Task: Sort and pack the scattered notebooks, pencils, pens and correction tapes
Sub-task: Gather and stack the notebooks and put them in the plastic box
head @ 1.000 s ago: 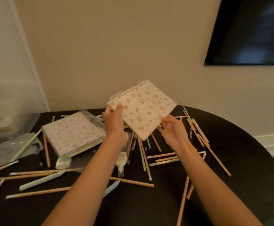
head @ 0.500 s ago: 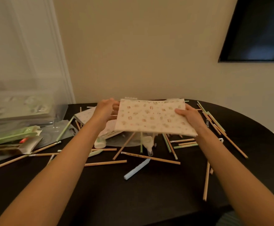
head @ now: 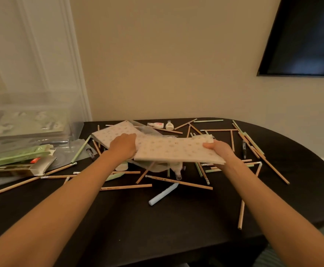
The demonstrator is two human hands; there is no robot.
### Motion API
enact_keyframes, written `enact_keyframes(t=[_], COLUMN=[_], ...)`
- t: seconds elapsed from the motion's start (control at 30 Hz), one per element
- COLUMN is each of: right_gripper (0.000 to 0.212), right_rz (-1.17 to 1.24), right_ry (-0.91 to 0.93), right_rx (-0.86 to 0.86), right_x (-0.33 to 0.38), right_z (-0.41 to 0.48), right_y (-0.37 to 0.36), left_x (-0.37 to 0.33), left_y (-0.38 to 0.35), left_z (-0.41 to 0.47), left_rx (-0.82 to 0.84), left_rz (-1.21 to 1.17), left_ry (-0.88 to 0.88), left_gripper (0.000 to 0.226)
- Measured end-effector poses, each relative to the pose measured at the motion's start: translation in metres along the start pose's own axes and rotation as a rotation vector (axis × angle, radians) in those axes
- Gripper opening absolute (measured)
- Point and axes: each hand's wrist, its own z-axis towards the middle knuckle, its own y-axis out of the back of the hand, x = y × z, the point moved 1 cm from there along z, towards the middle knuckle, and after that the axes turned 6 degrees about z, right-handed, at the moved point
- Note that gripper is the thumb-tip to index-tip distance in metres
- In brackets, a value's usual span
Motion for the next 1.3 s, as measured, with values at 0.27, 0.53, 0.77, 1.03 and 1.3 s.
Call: enact_keyframes(t=[0.27,0.53,0.77,1.03,1.3], right_gripper=[0.049,0.040,0.048,0.049,0.048], right_rz=[0.090,0.204,0.287,0.245,0.316], right_ry=[0.153,0.240,-0.034,-0.120,-0.058], right_rx=[-0.205,-0.206,0.165,0.289,0.401], right_x=[-0.022,-0.053,-0.068,-0.070,-0.056], right_z=[0.001,-0.013,-0.015,0.003,0.018], right_y=[-0.009,-0.050,-0.108,-0.108,-0.137], left_x=[0.005,-0.010,-0.007,-0.026,-0.026], left_y=[0.014,0.016,0.004,0.002,0.005], left_z=[-0.003,-0.014,-0.021,0.013,0.038], left_rx=[0.108,0.052,0.042,-0.189,-0.299], left_rz=[0.087,0.214,0.215,-0.122,-0.219], left_ry=[0.050,-0.011,-0.083,0.017,-0.138], left_gripper=[0.024,0.025,0.024,0.037,0.024])
